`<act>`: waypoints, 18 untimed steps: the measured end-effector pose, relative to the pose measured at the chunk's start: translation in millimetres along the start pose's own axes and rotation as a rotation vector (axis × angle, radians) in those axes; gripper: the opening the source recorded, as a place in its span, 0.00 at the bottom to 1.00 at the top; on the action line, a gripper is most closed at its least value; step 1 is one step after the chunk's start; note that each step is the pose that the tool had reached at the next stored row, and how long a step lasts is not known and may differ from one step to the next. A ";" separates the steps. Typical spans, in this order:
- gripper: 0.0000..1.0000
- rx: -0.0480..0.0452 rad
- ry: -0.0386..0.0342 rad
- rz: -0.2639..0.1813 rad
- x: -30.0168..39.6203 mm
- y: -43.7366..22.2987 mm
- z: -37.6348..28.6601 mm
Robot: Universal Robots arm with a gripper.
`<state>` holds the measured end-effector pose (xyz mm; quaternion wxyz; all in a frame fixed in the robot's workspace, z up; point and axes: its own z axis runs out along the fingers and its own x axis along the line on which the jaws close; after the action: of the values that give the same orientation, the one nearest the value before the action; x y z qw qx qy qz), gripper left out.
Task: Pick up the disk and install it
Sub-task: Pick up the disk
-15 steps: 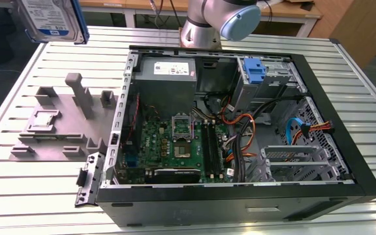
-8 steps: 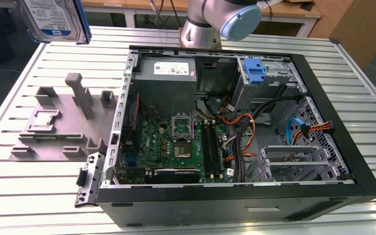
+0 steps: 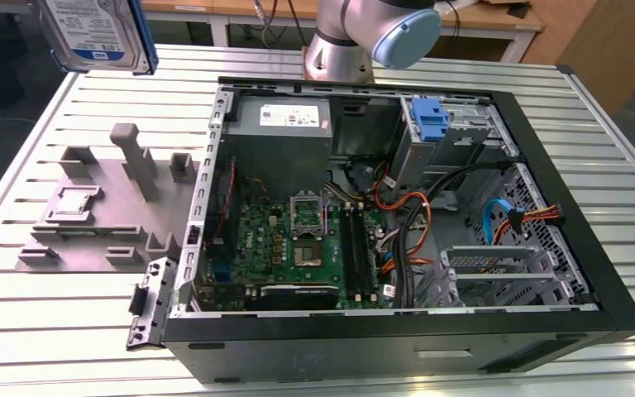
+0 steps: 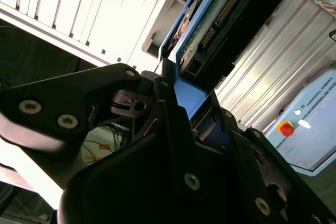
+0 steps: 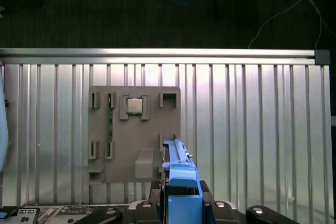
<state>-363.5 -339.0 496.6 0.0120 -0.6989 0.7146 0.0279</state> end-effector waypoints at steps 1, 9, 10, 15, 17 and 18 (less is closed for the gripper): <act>0.36 0.0000 0.0000 0.000 0.0 -0.5 0.0; 0.36 0.0000 0.0000 0.000 -0.1 -5.1 -0.1; 0.36 0.0000 0.0000 0.000 -0.1 -5.7 -0.1; 0.36 -0.0001 0.0001 0.000 1.9 -7.6 -0.3; 0.36 0.0000 0.0000 0.000 4.2 -8.1 -0.4; 0.36 0.0000 0.0000 0.000 5.5 -8.3 -0.5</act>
<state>-355.3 -344.7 496.6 0.0120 -0.6987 0.7148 0.0279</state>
